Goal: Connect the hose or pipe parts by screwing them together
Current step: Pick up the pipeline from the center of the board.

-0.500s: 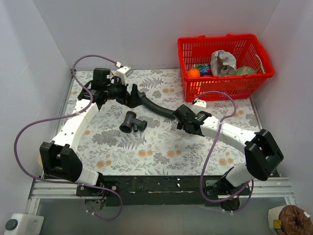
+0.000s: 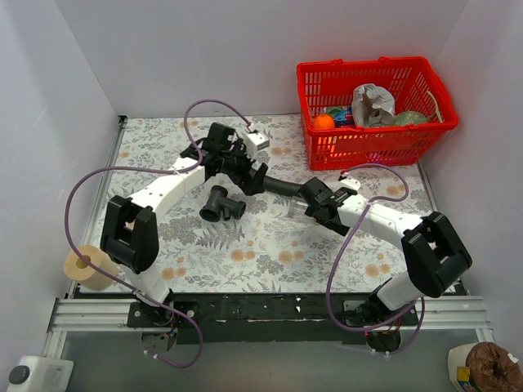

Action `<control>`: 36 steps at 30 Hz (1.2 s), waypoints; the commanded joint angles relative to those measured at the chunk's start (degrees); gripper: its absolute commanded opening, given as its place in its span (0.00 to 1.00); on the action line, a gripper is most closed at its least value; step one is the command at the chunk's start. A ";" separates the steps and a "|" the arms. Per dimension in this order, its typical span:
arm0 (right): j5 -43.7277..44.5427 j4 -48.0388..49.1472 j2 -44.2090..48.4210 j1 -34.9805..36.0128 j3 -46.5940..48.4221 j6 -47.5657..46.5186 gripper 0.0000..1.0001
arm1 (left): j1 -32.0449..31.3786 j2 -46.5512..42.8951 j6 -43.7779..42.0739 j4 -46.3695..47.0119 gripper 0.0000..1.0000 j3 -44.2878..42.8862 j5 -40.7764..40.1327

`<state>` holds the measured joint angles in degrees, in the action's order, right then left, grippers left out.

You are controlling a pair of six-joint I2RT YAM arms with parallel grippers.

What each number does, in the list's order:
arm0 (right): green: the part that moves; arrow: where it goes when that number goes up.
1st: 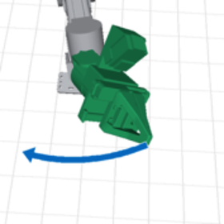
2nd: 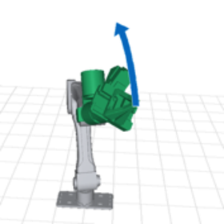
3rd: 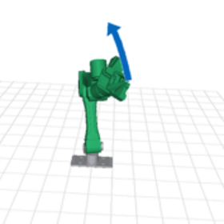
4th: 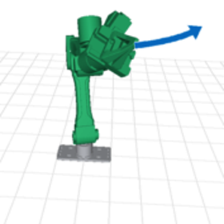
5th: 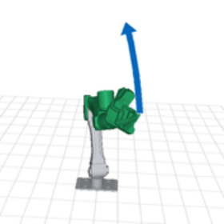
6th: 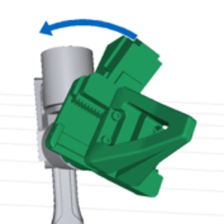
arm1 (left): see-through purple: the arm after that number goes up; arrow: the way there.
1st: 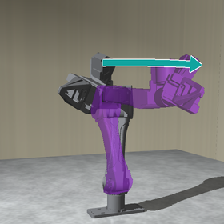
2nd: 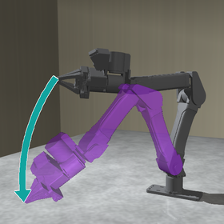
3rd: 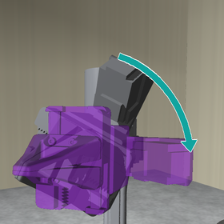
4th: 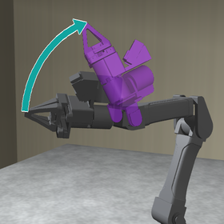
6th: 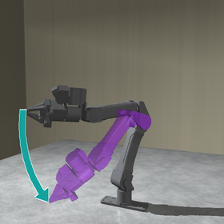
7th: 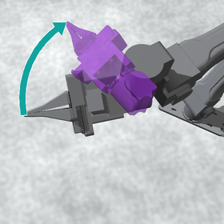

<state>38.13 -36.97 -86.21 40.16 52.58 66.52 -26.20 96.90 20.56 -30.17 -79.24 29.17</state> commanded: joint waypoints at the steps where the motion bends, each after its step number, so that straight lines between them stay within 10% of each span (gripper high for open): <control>1: -1.21 3.04 2.27 -0.87 -1.69 2.56 0.92 | -2.80 2.75 -4.38 3.01 0.98 -3.98 -0.52; 28: -1.48 9.11 30.31 -0.87 -13.28 1.33 0.81 | -7.47 23.86 -25.65 11.63 0.97 -12.34 0.98; 33: -1.13 7.09 33.83 -0.79 -13.55 1.50 0.79 | -7.29 22.46 -28.81 13.12 0.44 -8.22 -2.18; 36: -1.22 6.56 34.80 -0.79 -13.64 1.77 0.78 | -7.03 19.92 -30.57 15.14 0.36 -3.47 -3.32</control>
<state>35.40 -29.45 -52.97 39.38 39.20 67.35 -33.50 121.62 -6.13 -16.51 -87.79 28.62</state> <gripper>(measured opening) 0.788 0.435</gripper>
